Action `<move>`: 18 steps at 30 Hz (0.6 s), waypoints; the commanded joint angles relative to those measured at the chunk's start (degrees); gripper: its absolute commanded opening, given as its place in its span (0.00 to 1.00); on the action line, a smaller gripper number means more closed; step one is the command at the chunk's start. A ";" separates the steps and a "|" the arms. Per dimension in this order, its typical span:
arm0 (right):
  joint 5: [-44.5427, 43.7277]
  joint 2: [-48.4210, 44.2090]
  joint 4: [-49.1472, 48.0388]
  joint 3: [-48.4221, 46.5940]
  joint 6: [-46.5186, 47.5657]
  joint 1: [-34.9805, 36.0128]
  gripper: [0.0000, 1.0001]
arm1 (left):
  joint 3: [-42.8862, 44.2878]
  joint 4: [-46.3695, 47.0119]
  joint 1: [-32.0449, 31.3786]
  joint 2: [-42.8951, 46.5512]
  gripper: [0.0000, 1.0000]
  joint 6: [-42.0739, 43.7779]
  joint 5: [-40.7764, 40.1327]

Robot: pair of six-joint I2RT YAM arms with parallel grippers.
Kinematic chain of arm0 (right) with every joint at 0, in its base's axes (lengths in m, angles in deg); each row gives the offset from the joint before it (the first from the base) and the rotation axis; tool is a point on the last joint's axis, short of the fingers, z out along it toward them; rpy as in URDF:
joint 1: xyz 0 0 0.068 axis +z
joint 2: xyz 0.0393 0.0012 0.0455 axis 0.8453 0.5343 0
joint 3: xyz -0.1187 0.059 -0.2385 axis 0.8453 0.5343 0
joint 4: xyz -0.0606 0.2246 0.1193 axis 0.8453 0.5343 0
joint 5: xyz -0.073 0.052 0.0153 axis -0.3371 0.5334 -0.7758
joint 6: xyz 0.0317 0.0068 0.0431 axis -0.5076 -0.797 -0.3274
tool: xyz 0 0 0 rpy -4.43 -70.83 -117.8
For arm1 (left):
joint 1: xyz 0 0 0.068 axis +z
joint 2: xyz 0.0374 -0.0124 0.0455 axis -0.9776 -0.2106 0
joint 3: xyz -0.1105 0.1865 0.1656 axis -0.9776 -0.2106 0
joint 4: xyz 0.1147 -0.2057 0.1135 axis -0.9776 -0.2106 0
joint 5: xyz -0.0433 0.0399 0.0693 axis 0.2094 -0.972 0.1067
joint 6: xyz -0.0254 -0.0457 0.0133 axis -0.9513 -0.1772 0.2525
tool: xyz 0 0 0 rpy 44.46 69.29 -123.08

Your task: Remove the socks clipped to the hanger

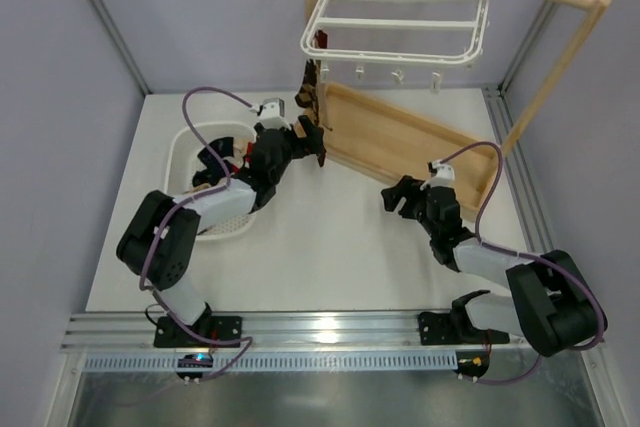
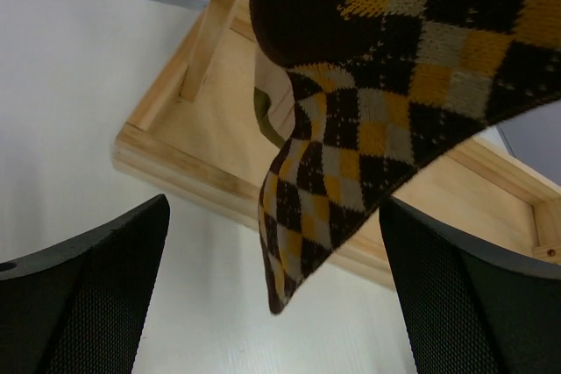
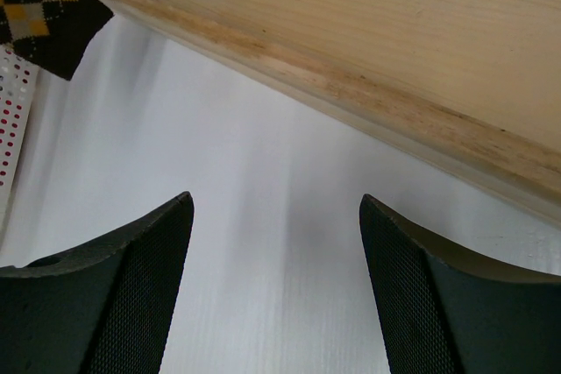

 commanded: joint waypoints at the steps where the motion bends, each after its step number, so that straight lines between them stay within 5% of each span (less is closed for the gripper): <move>1: 2.32 1.96 -5.81 -1.02 -0.75 -0.46 0.77 | 3.87 6.38 -0.77 -3.51 1.00 -1.53 0.64; 10: 6.54 8.20 -8.80 -3.13 -0.40 -1.51 0.77 | 11.43 6.99 -1.12 -11.60 1.00 -0.04 -0.41; 12: 7.15 8.99 -9.50 -3.39 -0.40 -1.86 0.77 | 12.14 8.30 -1.12 -12.39 0.73 0.75 -0.68; 13: 7.50 9.08 -9.68 -3.48 -0.32 -1.95 0.77 | 11.88 9.18 -1.12 -13.01 0.47 0.75 -1.02; 16: 7.25 9.35 -9.25 -4.01 0.39 -2.13 0.77 | 11.26 11.38 -1.21 -13.62 0.03 0.93 -2.17; 18: 6.98 9.26 -8.89 -4.10 0.74 -2.21 0.77 | 11.00 11.65 -1.30 -13.37 0.00 1.71 -2.35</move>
